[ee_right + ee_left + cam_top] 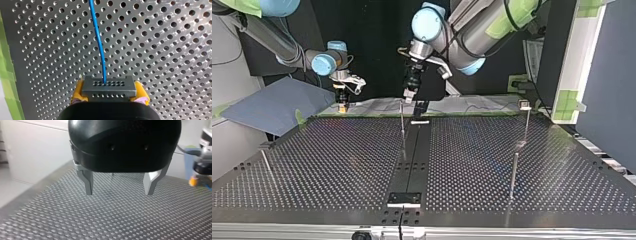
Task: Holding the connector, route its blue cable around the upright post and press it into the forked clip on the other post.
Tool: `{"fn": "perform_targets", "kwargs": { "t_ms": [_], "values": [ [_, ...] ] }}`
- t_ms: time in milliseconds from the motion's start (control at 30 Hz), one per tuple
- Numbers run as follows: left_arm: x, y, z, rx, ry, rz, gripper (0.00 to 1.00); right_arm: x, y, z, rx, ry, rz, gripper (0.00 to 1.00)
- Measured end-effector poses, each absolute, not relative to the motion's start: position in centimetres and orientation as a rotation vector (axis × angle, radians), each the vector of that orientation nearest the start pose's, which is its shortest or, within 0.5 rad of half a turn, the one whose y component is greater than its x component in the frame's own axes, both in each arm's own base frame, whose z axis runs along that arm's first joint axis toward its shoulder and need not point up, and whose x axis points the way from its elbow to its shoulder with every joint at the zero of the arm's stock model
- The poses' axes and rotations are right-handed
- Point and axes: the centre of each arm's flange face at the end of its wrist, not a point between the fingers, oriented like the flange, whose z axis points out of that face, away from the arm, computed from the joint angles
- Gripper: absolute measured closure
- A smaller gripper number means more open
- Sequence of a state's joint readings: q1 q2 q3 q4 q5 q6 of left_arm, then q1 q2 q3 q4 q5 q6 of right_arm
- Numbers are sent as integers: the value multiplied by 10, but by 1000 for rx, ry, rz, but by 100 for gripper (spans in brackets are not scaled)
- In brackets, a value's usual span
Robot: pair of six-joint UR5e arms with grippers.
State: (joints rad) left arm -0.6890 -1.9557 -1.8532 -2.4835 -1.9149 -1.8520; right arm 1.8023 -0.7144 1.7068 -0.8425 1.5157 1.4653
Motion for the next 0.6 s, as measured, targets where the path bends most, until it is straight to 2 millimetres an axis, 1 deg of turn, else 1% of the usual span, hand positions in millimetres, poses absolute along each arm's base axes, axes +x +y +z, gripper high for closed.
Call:
{"fn": "perform_targets", "kwargs": {
  "t_ms": [300, 433, 533, 600],
  "values": [
    [349, -410, 237, 8, 1507, -532, 0, 277, -570, -2, 1580, -1063, 1262, 100],
    [341, -401, 247, -10, 1468, -582, 0, 277, -570, -2, 1579, -1062, 1263, 100],
    [336, -393, 248, -22, 1449, -619, 0, 278, -570, -2, 1579, -1060, 1264, 100],
    [334, -388, 243, -28, 1444, -625, 0, 278, -570, -2, 1578, -1060, 1265, 100]
  ]
}}
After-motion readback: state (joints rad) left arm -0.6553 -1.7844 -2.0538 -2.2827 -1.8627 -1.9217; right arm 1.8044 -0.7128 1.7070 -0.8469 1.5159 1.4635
